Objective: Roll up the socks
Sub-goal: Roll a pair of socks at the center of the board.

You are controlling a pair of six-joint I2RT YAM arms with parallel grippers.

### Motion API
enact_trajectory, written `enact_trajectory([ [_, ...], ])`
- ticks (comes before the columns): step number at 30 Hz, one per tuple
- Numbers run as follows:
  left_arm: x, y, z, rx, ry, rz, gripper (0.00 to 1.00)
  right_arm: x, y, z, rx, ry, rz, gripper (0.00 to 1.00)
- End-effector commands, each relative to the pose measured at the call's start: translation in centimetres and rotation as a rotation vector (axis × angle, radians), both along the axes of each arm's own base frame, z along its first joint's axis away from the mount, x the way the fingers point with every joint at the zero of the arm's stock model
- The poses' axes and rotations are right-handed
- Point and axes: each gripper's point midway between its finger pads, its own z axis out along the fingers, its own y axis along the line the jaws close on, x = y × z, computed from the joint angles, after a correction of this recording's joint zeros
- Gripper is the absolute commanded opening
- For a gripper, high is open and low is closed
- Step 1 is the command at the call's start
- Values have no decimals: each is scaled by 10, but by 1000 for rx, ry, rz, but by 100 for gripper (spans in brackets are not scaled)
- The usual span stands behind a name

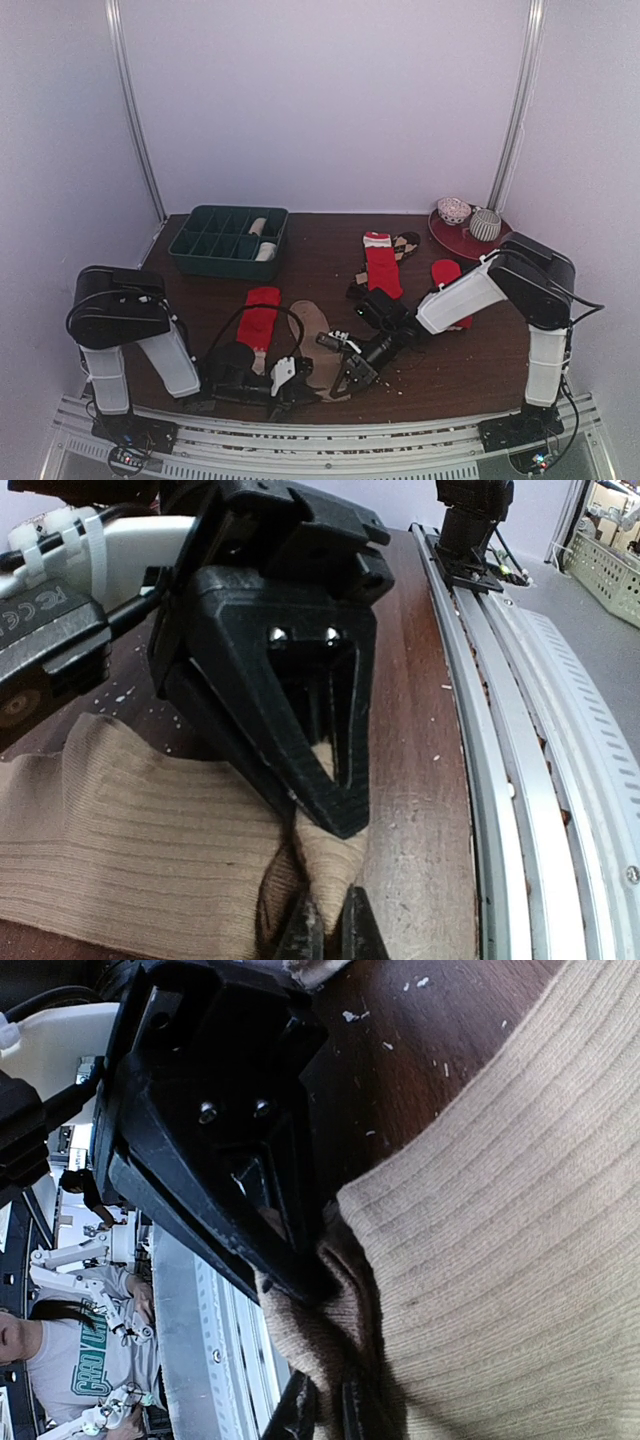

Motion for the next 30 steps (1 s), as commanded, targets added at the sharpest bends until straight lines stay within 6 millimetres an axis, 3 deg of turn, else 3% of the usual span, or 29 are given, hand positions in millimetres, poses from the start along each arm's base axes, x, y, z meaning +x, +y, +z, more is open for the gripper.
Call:
enact_trajectory([
  [1,3,-1,-8,32,50,34,0,-15,-38,-51,-248,55,-48,10],
  [4,7,3,-11,62,90,83,0,-15,-35,-44,-217,43,-36,11],
  [9,22,12,-37,248,244,225,0,-5,-26,-20,-116,-80,-21,18],
  [11,20,21,-44,293,334,262,0,8,-20,0,-34,-212,-51,22],
  [15,13,41,-51,315,513,301,0,33,-17,52,153,-569,-138,39],
  [18,9,51,-56,340,582,322,0,33,-22,75,201,-893,-139,42],
  [20,8,53,-57,345,617,326,0,19,-23,80,224,-1103,-75,47],
  [23,9,55,-60,354,651,329,0,7,-20,72,172,-1299,9,51],
  [30,2,66,-69,383,708,323,0,14,-12,42,16,-1503,129,51],
])
